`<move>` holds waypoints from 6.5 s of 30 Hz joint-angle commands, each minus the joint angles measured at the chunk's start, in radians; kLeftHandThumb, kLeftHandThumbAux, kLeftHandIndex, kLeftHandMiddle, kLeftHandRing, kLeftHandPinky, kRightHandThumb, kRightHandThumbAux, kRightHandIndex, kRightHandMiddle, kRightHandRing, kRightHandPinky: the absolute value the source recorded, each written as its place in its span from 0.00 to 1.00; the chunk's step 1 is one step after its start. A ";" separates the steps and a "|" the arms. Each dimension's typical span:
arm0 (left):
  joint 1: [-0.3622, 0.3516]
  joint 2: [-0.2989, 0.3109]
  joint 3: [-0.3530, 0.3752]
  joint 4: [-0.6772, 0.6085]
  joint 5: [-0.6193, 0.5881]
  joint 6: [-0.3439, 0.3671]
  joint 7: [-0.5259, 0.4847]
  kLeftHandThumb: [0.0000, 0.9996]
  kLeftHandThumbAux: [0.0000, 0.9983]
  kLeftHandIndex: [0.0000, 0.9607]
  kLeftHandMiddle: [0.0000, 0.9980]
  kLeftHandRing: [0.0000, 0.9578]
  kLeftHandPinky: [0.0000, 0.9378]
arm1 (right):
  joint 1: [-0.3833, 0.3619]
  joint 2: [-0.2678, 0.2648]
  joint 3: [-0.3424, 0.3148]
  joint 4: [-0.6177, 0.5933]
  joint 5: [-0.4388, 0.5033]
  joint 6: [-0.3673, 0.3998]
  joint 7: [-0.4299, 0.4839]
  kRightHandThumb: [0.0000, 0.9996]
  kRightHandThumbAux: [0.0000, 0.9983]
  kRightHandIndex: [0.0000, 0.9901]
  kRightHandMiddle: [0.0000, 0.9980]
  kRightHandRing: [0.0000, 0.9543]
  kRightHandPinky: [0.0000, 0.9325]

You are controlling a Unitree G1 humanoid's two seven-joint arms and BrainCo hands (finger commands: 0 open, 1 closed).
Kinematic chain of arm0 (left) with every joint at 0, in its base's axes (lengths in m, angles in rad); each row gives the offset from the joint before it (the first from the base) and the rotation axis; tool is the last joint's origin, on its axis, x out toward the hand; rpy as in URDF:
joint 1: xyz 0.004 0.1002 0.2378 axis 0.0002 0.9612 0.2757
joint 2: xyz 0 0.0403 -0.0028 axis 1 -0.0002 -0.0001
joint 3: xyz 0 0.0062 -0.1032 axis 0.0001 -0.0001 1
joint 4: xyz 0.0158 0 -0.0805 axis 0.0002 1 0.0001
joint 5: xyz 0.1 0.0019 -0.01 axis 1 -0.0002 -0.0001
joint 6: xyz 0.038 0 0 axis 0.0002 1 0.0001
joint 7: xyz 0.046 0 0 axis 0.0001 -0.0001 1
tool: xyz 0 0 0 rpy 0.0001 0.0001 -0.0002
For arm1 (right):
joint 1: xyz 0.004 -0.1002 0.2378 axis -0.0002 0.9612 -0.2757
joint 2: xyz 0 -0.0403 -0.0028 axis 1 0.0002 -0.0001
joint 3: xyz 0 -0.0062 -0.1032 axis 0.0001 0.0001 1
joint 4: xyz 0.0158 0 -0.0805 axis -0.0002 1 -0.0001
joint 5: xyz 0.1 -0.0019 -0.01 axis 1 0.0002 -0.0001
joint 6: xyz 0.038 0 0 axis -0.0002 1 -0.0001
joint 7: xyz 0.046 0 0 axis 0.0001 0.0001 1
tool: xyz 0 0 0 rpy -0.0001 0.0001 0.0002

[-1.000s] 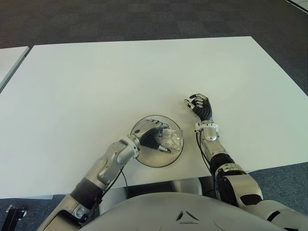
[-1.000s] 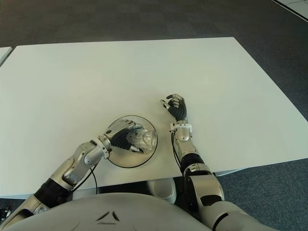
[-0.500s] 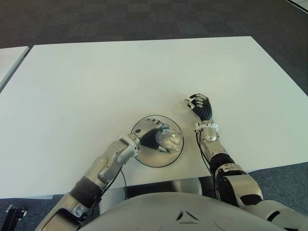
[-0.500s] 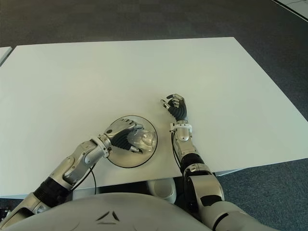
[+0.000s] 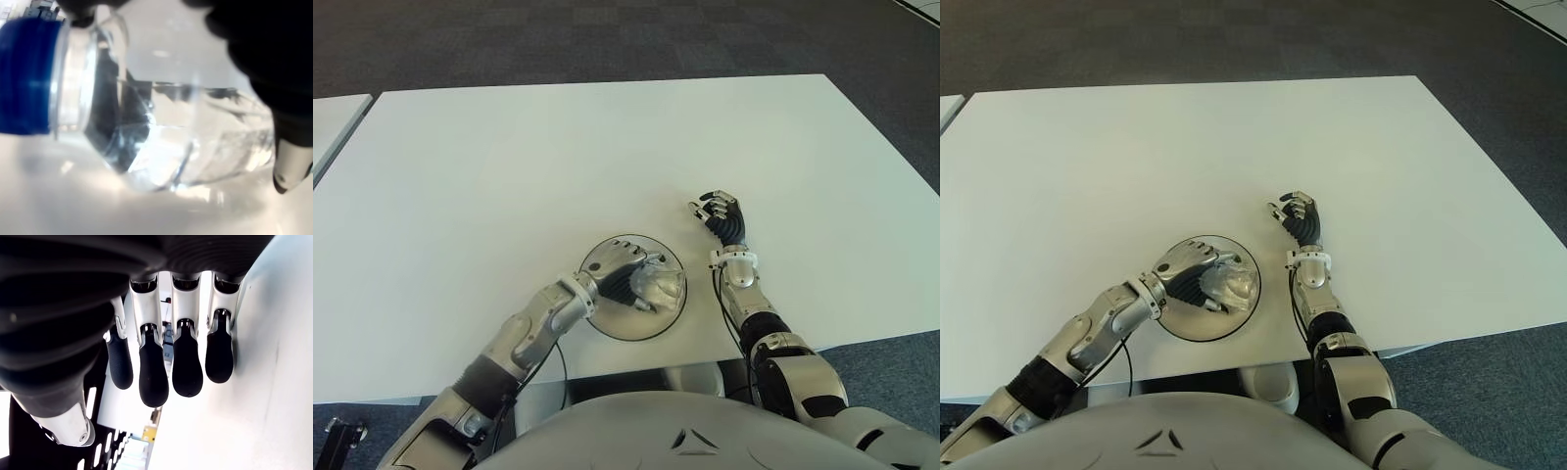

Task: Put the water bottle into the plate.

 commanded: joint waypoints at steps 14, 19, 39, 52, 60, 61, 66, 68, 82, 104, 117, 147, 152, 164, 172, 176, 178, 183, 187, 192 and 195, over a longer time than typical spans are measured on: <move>-0.007 0.015 -0.003 0.029 0.059 -0.028 0.110 0.24 0.63 0.00 0.00 0.00 0.00 | 0.002 0.002 -0.003 0.032 0.002 0.018 0.005 0.71 0.73 0.44 0.69 0.72 0.73; -0.001 0.011 -0.005 0.026 0.101 -0.014 0.165 0.17 0.57 0.00 0.00 0.00 0.00 | 0.003 0.004 -0.004 0.031 -0.001 0.010 -0.007 0.71 0.73 0.44 0.68 0.71 0.69; 0.014 -0.006 -0.023 0.023 0.284 0.090 0.370 0.09 0.43 0.00 0.00 0.00 0.00 | 0.002 0.001 0.003 0.032 -0.006 0.012 -0.007 0.71 0.73 0.44 0.69 0.71 0.66; 0.017 -0.012 -0.039 0.029 0.360 0.143 0.505 0.12 0.34 0.00 0.00 0.00 0.00 | 0.004 0.001 0.002 0.030 -0.003 0.008 -0.002 0.71 0.73 0.44 0.69 0.71 0.66; 0.013 -0.022 -0.051 0.054 0.390 0.175 0.617 0.12 0.31 0.00 0.00 0.00 0.00 | 0.004 0.004 -0.001 0.033 0.003 -0.004 0.004 0.71 0.73 0.44 0.69 0.72 0.71; 0.014 -0.025 -0.052 0.058 0.394 0.181 0.630 0.12 0.30 0.00 0.00 0.00 0.00 | 0.005 0.003 -0.002 0.032 0.003 -0.002 0.005 0.71 0.73 0.44 0.69 0.72 0.70; 0.013 -0.034 -0.058 0.075 0.403 0.200 0.683 0.12 0.28 0.00 0.00 0.00 0.00 | 0.006 0.001 -0.001 0.027 0.001 0.007 0.005 0.71 0.73 0.44 0.69 0.71 0.65; 0.010 -0.034 -0.061 0.081 0.405 0.201 0.699 0.12 0.28 0.00 0.00 0.00 0.00 | 0.007 0.001 -0.001 0.026 0.002 0.007 0.006 0.71 0.73 0.44 0.69 0.71 0.65; -0.014 -0.038 -0.070 0.179 0.408 0.184 0.901 0.09 0.24 0.00 0.00 0.00 0.00 | 0.007 -0.001 0.004 0.024 -0.005 -0.001 0.004 0.71 0.73 0.44 0.69 0.71 0.66; -0.005 -0.195 0.172 0.302 -0.266 -0.287 0.994 0.02 0.48 0.00 0.00 0.00 0.00 | 0.006 -0.002 0.004 0.014 0.000 0.005 0.018 0.71 0.73 0.44 0.69 0.71 0.68; -0.055 -0.139 0.377 0.387 -0.460 -0.372 0.776 0.00 0.60 0.00 0.00 0.00 0.00 | 0.013 -0.003 0.005 0.006 -0.003 -0.007 0.019 0.71 0.73 0.44 0.68 0.71 0.68; -0.047 -0.175 0.582 0.511 -0.693 -0.340 0.464 0.12 0.95 0.33 0.35 0.36 0.42 | 0.011 -0.008 0.001 0.004 0.004 0.003 0.033 0.71 0.73 0.44 0.67 0.71 0.68; -0.046 -0.158 0.589 0.537 -0.715 -0.247 0.395 0.13 0.98 0.37 0.39 0.40 0.45 | 0.010 -0.007 0.001 0.008 0.004 0.006 0.031 0.71 0.73 0.44 0.67 0.71 0.68; -0.042 -0.205 0.629 0.517 -0.890 -0.183 0.193 0.36 0.85 0.43 0.46 0.47 0.52 | 0.007 -0.008 0.003 0.015 -0.007 0.023 0.003 0.71 0.73 0.44 0.68 0.71 0.69; -0.109 -0.210 0.668 0.693 -0.929 -0.242 0.117 0.68 0.73 0.44 0.50 0.52 0.55 | 0.005 -0.009 0.006 0.020 -0.011 0.022 -0.002 0.71 0.73 0.44 0.69 0.71 0.65; -0.129 -0.220 0.687 0.743 -0.956 -0.258 0.077 0.69 0.72 0.45 0.53 0.54 0.56 | 0.006 -0.010 0.008 0.021 -0.011 0.016 0.003 0.71 0.73 0.44 0.69 0.71 0.66; -0.142 -0.225 0.697 0.778 -0.972 -0.266 0.056 0.69 0.72 0.45 0.54 0.55 0.56 | 0.006 -0.009 0.008 0.022 -0.011 0.015 0.003 0.71 0.73 0.44 0.69 0.71 0.66; -0.168 -0.244 0.721 0.836 -1.010 -0.252 0.012 0.70 0.71 0.45 0.56 0.57 0.57 | 0.005 -0.009 0.006 0.026 -0.007 0.014 0.004 0.71 0.73 0.44 0.69 0.72 0.67; -0.181 -0.253 0.732 0.864 -1.028 -0.243 -0.016 0.70 0.71 0.45 0.57 0.57 0.57 | 0.003 -0.008 0.004 0.030 -0.005 0.013 0.003 0.71 0.73 0.44 0.69 0.72 0.69; -0.192 -0.270 0.740 0.892 -1.036 -0.221 -0.039 0.70 0.71 0.45 0.58 0.58 0.58 | 0.000 -0.007 0.002 0.039 -0.004 0.010 -0.001 0.71 0.73 0.44 0.69 0.72 0.68; -0.193 -0.279 0.744 0.893 -1.038 -0.204 -0.039 0.70 0.71 0.45 0.59 0.59 0.59 | -0.002 -0.006 0.002 0.044 -0.005 0.010 -0.003 0.71 0.73 0.44 0.69 0.72 0.66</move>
